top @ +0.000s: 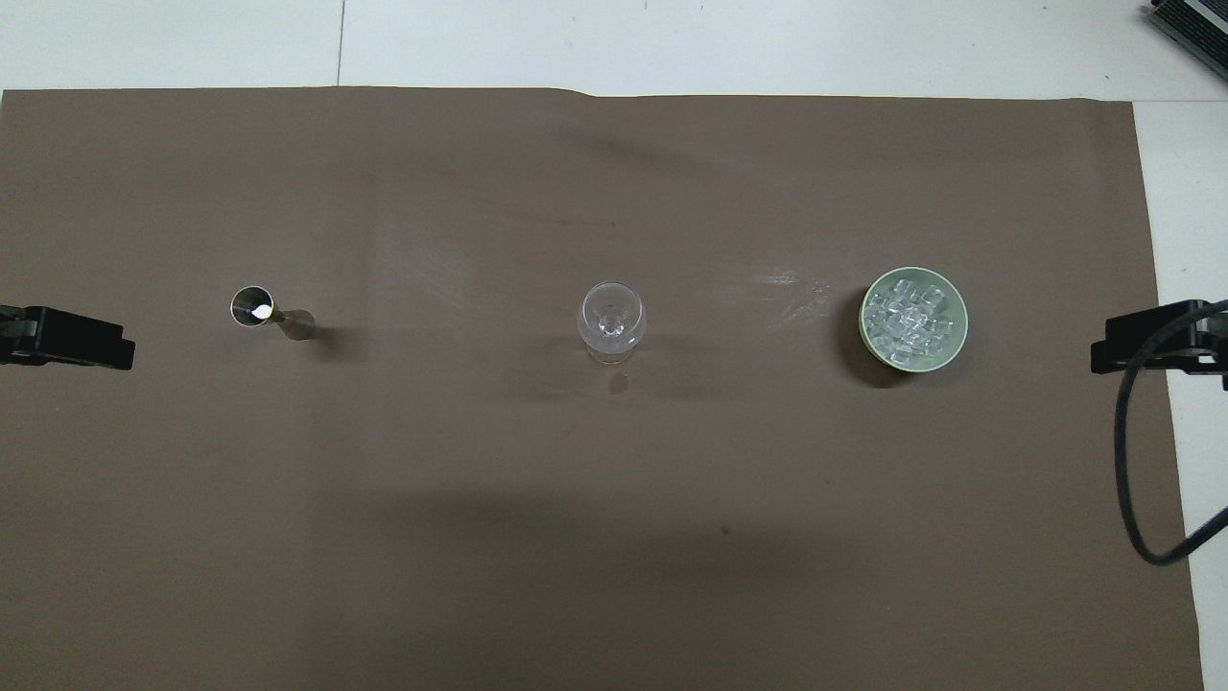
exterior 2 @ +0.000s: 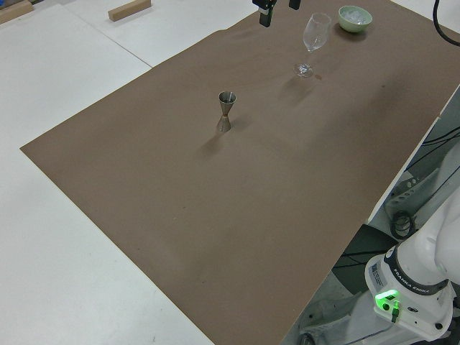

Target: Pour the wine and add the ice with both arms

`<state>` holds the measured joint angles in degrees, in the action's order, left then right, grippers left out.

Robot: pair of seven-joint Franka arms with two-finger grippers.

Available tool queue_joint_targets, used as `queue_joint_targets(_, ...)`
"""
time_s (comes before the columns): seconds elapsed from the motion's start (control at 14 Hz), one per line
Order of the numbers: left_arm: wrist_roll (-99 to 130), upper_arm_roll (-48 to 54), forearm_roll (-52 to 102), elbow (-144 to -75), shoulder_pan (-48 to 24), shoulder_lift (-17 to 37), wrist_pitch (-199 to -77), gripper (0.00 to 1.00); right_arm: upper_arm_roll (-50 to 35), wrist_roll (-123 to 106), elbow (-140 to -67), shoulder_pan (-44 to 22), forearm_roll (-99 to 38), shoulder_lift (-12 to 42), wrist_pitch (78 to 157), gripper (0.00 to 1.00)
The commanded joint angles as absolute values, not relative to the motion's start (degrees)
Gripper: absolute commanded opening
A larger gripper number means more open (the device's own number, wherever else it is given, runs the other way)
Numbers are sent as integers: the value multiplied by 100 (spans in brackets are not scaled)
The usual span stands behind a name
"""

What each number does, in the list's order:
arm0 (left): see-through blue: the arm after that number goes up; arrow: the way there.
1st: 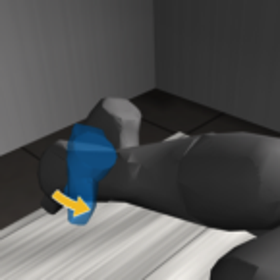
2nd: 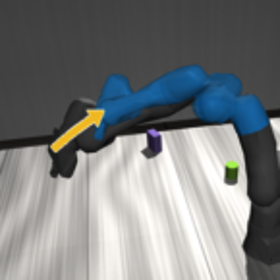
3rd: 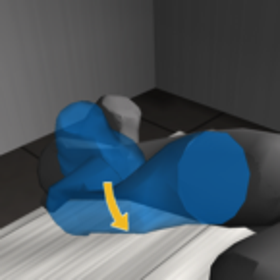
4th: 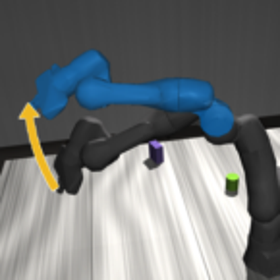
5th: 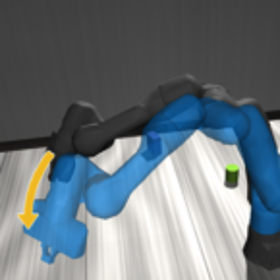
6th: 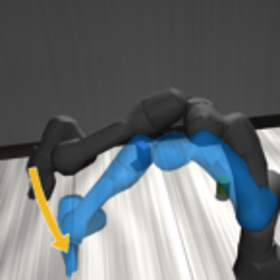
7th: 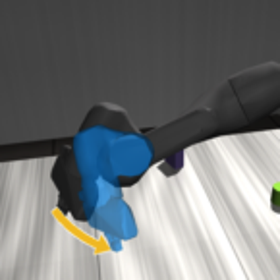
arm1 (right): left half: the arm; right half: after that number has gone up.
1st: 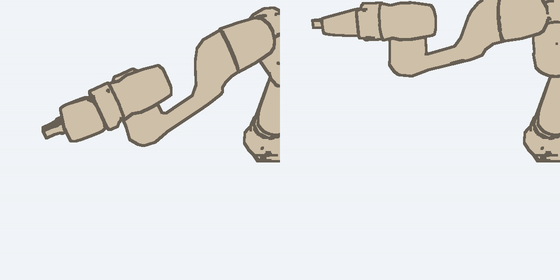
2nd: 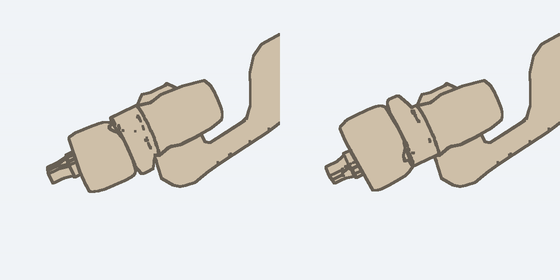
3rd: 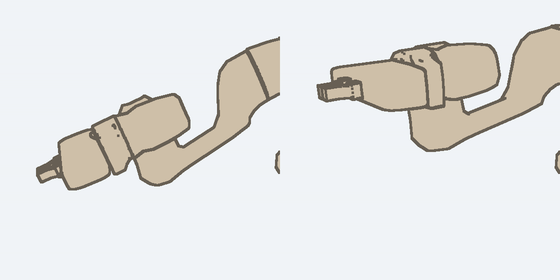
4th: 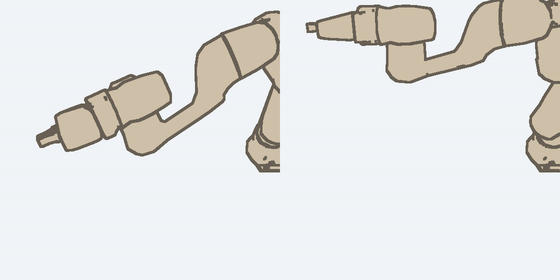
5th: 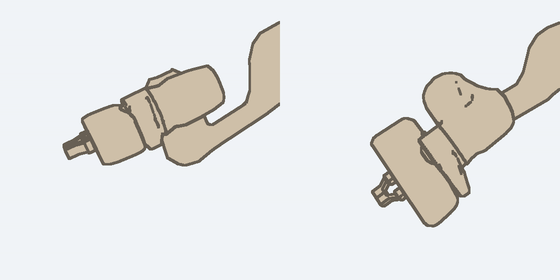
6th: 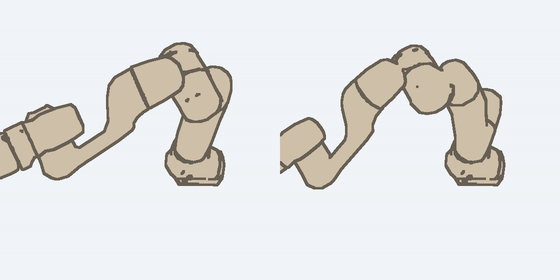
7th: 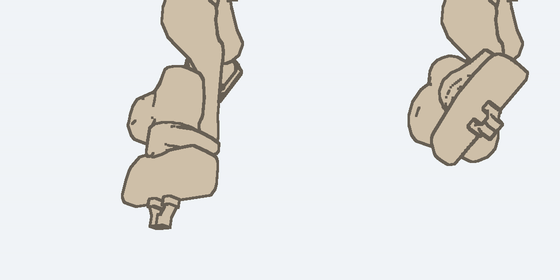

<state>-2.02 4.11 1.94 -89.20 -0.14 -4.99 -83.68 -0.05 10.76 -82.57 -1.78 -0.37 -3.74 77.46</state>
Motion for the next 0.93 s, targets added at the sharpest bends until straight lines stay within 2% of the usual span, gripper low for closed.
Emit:
queue_joint_targets(0.0,-272,457,272,-8895,88,-571,-8270,100,-26,949,-8306,-123,-44,-413,7840,100)
queue_joint_targets(0.85,-211,439,290,-8921,18,-571,-8244,100,-26,949,-8306,-123,-44,-413,7840,100)
